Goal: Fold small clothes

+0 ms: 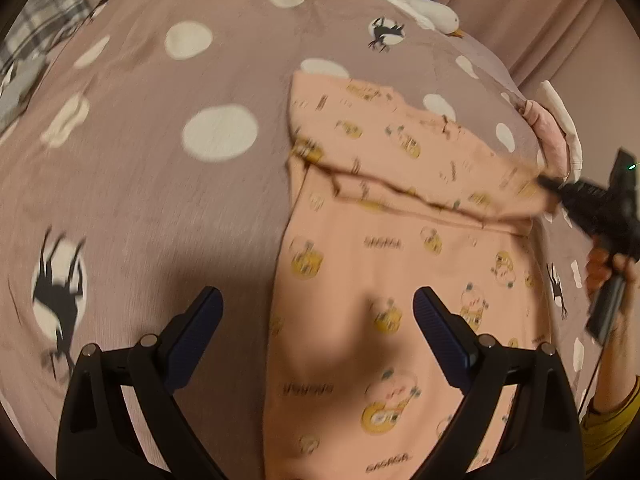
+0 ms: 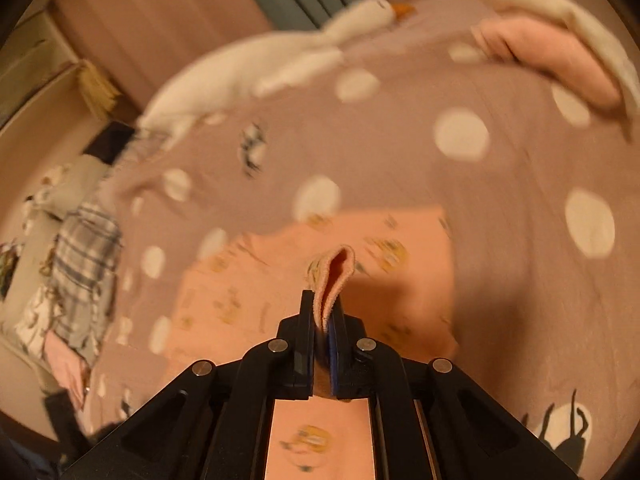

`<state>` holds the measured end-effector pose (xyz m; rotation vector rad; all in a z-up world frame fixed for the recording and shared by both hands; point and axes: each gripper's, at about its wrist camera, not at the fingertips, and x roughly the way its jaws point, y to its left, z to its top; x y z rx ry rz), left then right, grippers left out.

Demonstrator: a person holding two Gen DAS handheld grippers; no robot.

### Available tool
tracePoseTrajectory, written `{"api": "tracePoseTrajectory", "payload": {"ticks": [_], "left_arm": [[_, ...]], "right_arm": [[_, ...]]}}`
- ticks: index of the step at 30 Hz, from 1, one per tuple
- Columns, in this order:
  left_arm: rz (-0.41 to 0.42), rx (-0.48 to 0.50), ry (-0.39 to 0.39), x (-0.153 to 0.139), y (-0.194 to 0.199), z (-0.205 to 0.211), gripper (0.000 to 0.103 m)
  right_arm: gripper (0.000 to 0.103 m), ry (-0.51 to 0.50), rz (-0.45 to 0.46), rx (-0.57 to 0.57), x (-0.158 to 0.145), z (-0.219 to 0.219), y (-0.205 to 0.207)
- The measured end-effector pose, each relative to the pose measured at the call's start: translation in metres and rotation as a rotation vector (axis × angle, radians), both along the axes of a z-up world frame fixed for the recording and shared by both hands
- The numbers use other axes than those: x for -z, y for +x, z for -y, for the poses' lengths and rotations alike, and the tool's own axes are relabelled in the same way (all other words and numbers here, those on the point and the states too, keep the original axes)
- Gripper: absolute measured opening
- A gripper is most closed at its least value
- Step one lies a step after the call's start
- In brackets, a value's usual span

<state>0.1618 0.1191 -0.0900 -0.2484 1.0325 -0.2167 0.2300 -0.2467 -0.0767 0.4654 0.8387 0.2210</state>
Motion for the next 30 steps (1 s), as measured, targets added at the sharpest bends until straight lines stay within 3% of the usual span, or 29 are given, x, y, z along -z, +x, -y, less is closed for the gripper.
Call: {"api": "tracePoseTrajectory", "payload": {"ticks": [2,4,6,9,11,15,18,22,24,26,30], "left_arm": [[0.021,0.011,-0.005,-0.007,0.011,0.004,0.096],[0.042,0.021,-0.009,-0.013,0.024,0.009,0.096],[0.061,0.022,-0.008,-0.016,0.041,0.014,0.095],[0.089,0.02,-0.01,-0.015,0.062,0.021,0.089],[0.079,0.024,-0.01,-0.01,0.074,0.026,0.07],[0.01,0.017,-0.005,0.013,0.097,0.033,0.06],[-0.036,0.014,0.02,0.029,0.104,0.032,0.061],[-0.031,0.031,0.03,0.023,0.095,0.028,0.062],[-0.03,0.037,0.018,0.018,0.084,0.021,0.067],[-0.027,0.045,-0.004,0.014,0.068,0.012,0.08],[-0.048,0.033,-0.039,0.019,0.028,-0.013,0.081]], "right_arm": [[0.019,-0.022,-0.043,0.032,0.013,0.006,0.003],[0.03,-0.116,-0.029,0.091,0.014,0.009,-0.002],[0.03,-0.198,0.029,0.127,0.006,0.008,-0.01],[0.03,-0.148,0.116,0.031,-0.004,0.003,-0.022],[0.03,-0.129,0.112,-0.044,-0.002,-0.006,-0.023],[0.027,-0.205,0.026,-0.061,0.024,-0.015,-0.014],[0.026,-0.182,-0.063,-0.027,0.045,-0.001,-0.007],[0.024,-0.161,-0.039,-0.03,0.039,0.003,-0.022],[0.027,-0.125,-0.014,-0.054,0.03,0.004,-0.037],[0.038,-0.085,-0.001,-0.071,0.025,0.009,-0.053],[0.044,-0.043,-0.017,-0.082,0.03,0.02,-0.091]]}}
